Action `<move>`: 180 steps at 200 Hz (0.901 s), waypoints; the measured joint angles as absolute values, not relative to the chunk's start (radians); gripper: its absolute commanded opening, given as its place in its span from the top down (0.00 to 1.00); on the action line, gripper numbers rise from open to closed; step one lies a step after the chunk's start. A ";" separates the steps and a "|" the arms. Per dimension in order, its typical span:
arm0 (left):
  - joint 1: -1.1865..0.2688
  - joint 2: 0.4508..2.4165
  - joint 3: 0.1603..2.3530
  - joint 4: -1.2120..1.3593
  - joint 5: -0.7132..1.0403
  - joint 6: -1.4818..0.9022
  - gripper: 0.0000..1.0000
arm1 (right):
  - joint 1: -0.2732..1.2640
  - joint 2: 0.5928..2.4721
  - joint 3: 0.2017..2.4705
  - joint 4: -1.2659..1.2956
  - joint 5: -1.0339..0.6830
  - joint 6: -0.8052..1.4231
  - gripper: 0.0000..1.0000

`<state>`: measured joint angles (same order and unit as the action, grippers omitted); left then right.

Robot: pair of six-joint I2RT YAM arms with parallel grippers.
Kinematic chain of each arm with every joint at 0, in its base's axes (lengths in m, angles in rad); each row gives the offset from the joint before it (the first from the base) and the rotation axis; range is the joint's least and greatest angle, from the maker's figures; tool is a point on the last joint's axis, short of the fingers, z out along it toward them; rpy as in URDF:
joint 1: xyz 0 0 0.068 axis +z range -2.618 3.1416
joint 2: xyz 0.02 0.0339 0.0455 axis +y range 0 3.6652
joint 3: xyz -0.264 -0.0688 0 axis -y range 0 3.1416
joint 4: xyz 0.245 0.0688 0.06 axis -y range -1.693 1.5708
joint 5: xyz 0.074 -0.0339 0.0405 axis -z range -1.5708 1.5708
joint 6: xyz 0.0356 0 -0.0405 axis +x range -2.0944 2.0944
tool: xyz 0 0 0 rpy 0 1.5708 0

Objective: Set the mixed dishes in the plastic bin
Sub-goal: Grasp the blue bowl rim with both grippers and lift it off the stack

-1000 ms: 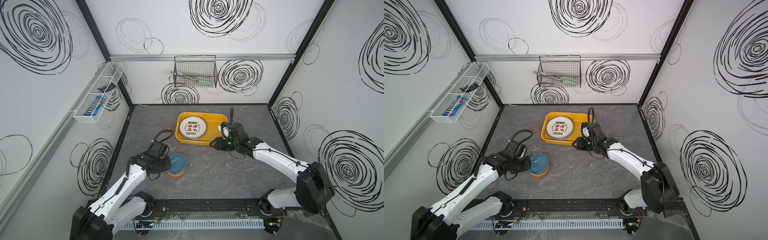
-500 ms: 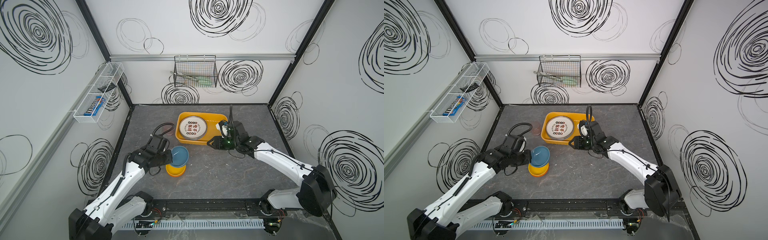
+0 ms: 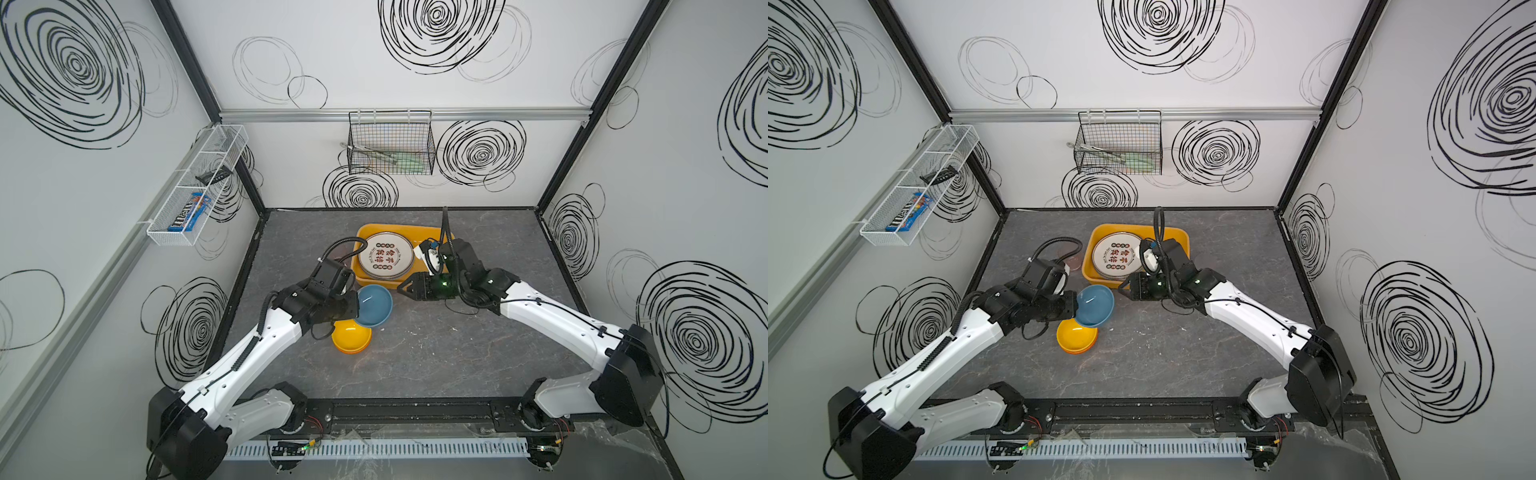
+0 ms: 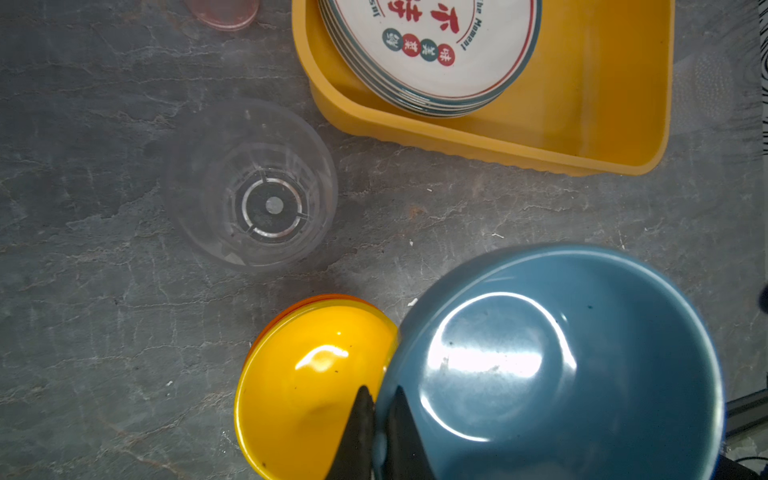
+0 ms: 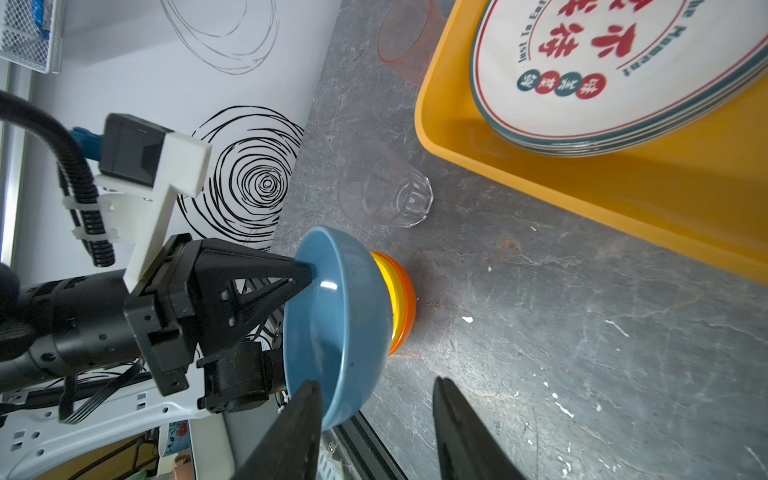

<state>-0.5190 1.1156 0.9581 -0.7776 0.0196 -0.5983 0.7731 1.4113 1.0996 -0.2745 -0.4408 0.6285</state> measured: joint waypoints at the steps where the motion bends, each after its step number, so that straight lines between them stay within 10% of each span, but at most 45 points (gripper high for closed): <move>1: -0.521 1.118 0.959 -0.777 0.020 -0.599 1.00 | 0.774 1.412 1.100 -0.274 -0.441 0.628 0.52; 125: -0.574 1.159 0.978 -0.744 0.017 -0.614 0.98 | 0.825 1.536 1.167 -0.323 -0.387 0.631 0.74; 180: -0.578 1.159 0.994 -0.714 0.028 -0.628 0.79 | 0.828 1.549 1.188 -0.398 -0.277 0.603 0.88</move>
